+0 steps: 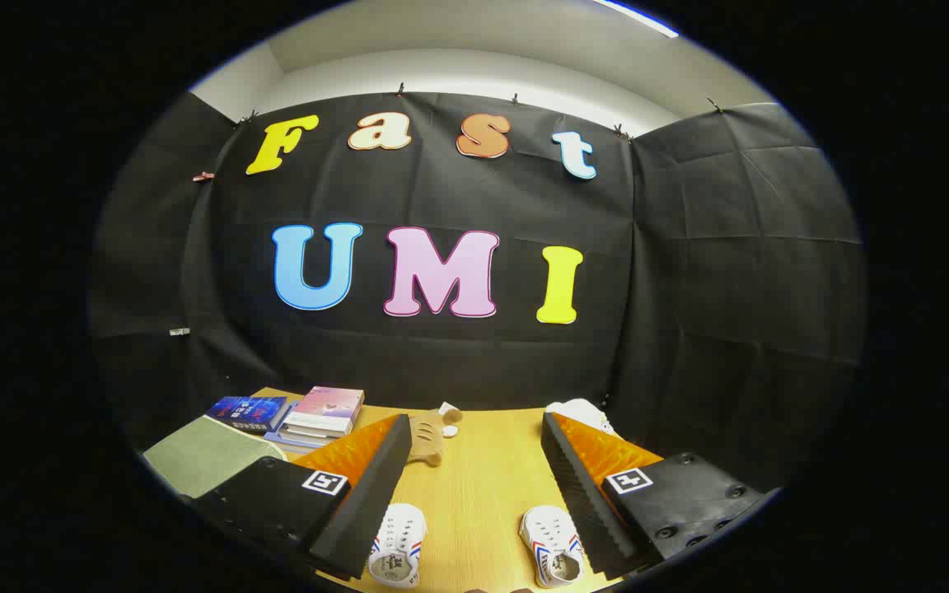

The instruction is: Open the storage box then place both shoes into the box .Put the left shoe in first, then the right shoe, with the right side of both shoes facing outward in a uniform manner.

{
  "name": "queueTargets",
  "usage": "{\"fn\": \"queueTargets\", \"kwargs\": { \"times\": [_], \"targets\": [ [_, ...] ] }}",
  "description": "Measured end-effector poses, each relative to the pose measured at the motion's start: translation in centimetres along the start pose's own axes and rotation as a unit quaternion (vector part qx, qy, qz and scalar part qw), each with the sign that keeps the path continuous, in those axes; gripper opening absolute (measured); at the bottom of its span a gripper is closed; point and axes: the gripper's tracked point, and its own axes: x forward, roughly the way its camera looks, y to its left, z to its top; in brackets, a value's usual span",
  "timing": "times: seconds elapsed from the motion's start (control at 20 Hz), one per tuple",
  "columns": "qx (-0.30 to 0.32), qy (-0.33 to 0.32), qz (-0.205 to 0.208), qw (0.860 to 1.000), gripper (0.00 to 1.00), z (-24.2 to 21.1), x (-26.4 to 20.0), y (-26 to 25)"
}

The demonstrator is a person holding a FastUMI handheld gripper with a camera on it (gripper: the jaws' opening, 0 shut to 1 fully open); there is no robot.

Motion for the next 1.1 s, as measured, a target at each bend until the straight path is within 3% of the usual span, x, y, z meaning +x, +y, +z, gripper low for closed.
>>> {"fn": "queueTargets", "kwargs": {
  "times": [0.75,1.0,1.1],
  "targets": [
    [0.007,0.019,-0.02,1.0,0.97,-1.7,0.1,1.1],
    [0.009,0.033,-0.003,0.999,0.97,-2.5,0.5,2.0],
    [0.019,0.042,0.024,0.999,0.97,-2.8,0.7,3.3]
  ]
}}
